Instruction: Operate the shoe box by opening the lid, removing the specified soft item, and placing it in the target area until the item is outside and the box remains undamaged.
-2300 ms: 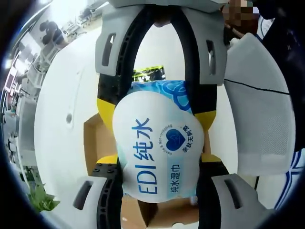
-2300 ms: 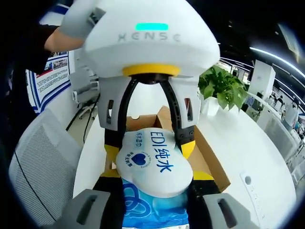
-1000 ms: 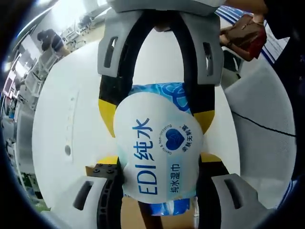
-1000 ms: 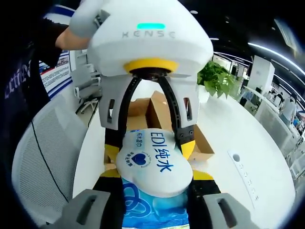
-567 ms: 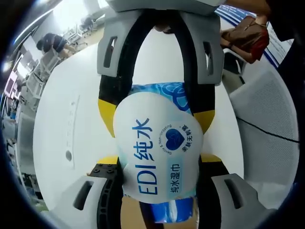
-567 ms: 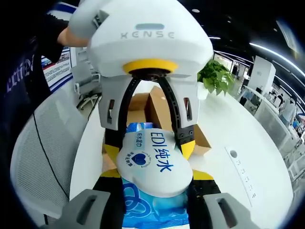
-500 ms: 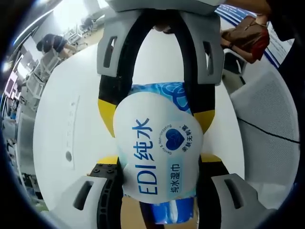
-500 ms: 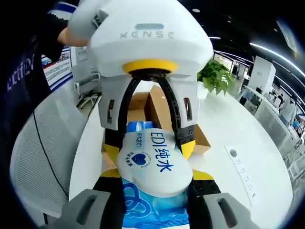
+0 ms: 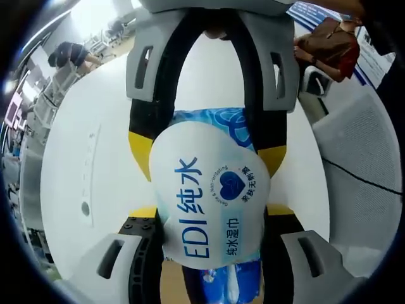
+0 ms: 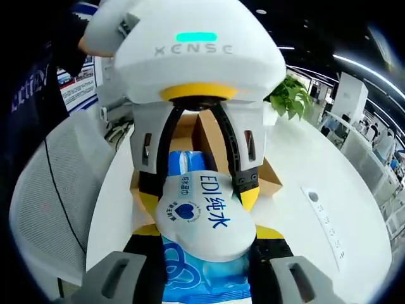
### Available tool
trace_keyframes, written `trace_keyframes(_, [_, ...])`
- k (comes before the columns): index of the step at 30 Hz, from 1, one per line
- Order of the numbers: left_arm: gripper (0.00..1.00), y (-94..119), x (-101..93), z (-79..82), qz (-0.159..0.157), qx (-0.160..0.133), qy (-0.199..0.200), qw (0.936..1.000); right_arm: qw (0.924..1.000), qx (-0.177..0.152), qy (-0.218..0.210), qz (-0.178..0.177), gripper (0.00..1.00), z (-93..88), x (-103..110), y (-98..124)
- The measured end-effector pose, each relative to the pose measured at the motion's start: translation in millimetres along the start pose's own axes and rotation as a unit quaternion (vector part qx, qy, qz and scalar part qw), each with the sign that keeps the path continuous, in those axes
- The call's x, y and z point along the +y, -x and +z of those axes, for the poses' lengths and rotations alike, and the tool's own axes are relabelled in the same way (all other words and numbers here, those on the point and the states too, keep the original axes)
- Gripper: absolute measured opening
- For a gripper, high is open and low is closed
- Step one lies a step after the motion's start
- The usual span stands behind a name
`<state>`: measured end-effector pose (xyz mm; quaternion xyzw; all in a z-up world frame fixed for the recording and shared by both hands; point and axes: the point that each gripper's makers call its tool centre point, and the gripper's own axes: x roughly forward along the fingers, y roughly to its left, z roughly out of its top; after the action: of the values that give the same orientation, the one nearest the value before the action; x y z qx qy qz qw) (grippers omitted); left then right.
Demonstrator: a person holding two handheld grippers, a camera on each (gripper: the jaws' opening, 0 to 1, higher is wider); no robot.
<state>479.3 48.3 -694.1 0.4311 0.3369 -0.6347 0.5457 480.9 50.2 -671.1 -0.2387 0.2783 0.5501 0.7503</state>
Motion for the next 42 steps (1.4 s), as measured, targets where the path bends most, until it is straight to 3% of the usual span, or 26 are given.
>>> trace_keyframes(22, [0.62,-38.2,0.2,-17.6,-0.005,0.005,0.012,0.9999,0.9998,0.016,0.005,0.01,0.47,-28.3,-0.1,-28.2])
trace_keyframes(42, [0.62,-57.3,2.4,-33.7,-0.007,0.022,0.012,0.9997,0.9998,0.017,0.007,0.011,0.47,-40.2,-1.8,-46.9])
